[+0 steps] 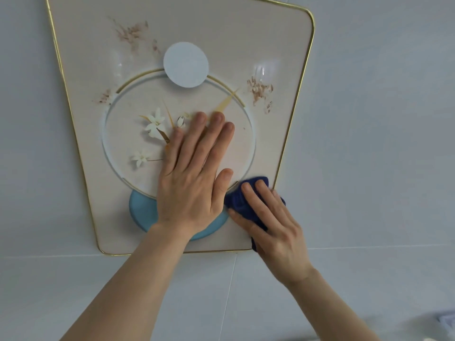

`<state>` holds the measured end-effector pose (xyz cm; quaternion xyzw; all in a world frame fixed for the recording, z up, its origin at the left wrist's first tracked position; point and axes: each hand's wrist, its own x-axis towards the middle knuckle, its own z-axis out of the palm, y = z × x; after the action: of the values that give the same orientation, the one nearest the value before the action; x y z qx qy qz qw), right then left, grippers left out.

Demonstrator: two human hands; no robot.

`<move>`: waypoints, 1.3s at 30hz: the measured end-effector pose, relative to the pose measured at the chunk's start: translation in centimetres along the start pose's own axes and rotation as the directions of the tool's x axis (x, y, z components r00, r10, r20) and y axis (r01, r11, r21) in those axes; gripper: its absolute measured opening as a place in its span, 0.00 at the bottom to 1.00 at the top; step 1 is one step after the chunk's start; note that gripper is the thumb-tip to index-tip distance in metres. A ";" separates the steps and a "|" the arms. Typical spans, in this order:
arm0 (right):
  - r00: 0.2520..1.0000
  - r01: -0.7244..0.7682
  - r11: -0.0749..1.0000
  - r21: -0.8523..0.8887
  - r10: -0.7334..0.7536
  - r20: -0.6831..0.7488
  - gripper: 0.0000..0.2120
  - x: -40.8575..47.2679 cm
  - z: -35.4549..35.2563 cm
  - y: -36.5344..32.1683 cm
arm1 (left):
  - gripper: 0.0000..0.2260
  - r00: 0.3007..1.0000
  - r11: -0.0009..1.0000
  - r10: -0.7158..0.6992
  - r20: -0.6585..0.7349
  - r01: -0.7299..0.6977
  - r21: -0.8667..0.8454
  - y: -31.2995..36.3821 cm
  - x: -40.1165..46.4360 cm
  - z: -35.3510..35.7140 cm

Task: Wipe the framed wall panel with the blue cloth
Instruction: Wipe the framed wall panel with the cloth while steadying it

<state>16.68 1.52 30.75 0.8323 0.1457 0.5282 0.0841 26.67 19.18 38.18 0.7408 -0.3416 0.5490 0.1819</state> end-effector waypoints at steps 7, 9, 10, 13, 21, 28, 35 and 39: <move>0.960 -0.162 0.985 0.050 0.169 -0.224 0.24 9.0 -3.3 3.0 | 0.26 1.000 1.000 -0.010 -0.018 0.010 0.021 0.3 0.0 -0.1; 0.950 -0.177 0.982 0.065 0.188 -0.249 0.23 9.6 -3.2 2.6 | 0.26 1.000 1.000 -0.015 -0.019 0.015 0.015 0.2 0.0 -0.2; 0.942 -0.201 0.977 0.072 0.213 -0.260 0.23 9.2 -2.9 2.0 | 0.26 1.000 1.000 -0.015 -0.022 0.015 0.011 0.2 0.0 -0.2; 0.942 -0.226 0.973 0.046 0.231 -0.242 0.23 5.7 -1.4 -0.2 | 0.26 1.000 1.000 -0.010 -0.023 0.009 -0.007 0.3 0.1 -0.2; 0.971 -0.236 0.971 -0.028 0.234 -0.049 0.36 -1.1 0.0 -2.5 | 0.26 0.999 1.000 -0.009 0.036 0.010 -0.030 0.3 0.2 -1.0; 0.934 -0.357 0.912 0.201 0.354 0.054 0.28 1.4 -4.4 -3.3 | 0.26 0.993 0.998 -0.043 0.109 0.049 -0.049 1.0 0.8 -3.6; 0.889 -0.282 0.931 0.230 0.344 -0.304 0.16 13.1 -9.2 -0.6 | 0.30 0.996 0.996 -0.076 0.049 0.078 -0.044 0.4 3.3 -5.8; 0.971 -0.158 0.983 0.092 0.172 -0.164 0.19 14.6 -6.9 1.4 | 0.38 0.989 0.996 -0.079 0.126 0.074 0.040 -0.8 4.2 -5.0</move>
<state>16.45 4.97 46.55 0.7958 0.1033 0.5967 -0.0058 24.47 21.61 43.85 0.7900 -0.3140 0.4993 0.1676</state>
